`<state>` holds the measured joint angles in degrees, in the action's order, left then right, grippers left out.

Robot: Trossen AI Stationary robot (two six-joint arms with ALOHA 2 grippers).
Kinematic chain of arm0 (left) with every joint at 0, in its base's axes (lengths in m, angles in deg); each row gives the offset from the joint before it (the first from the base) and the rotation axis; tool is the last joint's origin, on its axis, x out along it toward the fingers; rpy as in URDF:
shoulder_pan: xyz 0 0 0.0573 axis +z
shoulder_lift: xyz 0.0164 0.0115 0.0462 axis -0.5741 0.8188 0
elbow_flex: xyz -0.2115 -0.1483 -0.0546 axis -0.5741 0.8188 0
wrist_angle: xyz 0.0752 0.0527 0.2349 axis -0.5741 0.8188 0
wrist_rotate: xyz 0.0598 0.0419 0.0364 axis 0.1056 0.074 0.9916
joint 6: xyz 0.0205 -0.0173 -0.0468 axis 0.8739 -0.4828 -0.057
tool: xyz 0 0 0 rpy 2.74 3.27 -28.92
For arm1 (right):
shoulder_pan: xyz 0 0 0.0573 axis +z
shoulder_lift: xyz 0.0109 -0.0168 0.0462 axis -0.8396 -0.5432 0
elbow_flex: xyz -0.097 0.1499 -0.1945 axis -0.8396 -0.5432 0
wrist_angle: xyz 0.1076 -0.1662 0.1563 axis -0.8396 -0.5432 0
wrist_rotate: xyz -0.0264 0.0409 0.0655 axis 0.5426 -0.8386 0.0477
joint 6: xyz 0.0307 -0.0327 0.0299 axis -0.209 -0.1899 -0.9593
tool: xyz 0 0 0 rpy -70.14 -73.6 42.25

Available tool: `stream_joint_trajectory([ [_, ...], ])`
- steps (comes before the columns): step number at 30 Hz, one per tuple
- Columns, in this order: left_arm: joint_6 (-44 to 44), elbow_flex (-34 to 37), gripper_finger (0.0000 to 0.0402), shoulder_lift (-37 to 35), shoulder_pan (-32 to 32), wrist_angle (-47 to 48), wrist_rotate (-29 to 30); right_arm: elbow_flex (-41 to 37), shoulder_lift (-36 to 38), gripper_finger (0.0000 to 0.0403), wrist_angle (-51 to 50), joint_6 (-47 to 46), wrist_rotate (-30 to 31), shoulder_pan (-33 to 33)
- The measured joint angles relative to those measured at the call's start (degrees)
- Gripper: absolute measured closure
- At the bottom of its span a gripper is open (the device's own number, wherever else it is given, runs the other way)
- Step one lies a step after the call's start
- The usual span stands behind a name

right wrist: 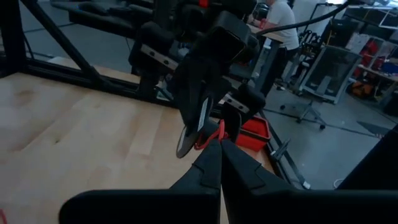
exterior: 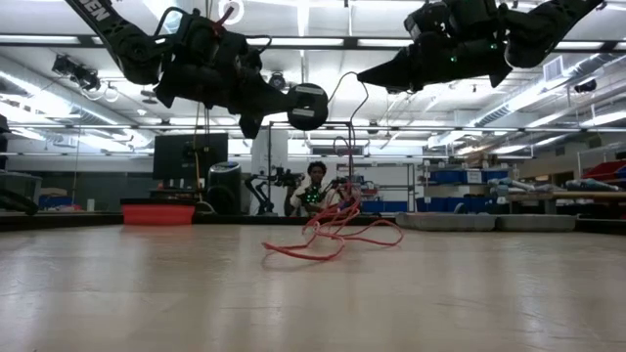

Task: Coil cords
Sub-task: Coil the red wire onto the black spool

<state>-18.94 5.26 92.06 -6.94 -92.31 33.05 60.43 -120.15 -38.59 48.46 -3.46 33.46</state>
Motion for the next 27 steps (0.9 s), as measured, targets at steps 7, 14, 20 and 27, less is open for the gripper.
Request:
stream_joint_trajectory([
  [7,-2.2,0.0,0.0401,0.0,0.0,0.0,-2.2,0.0,-0.2,0.0403,0.6,3.9,-0.7,0.0],
  [14,-6.3,0.0,0.0401,0.0,-0.3,-0.2,-7.3,0.0,-2.1,0.0403,5.1,5.6,-3.1,0.3],
  [20,-7.2,0.0,0.0401,0.0,-1.9,-0.6,-7.7,0.0,-6.1,0.0403,11.7,8.0,-3.4,0.3],
  [27,-7.6,0.0,0.0401,0.0,-3.5,-2.9,-7.5,0.4,-11.9,0.0403,24.0,8.8,-3.8,0.4],
])
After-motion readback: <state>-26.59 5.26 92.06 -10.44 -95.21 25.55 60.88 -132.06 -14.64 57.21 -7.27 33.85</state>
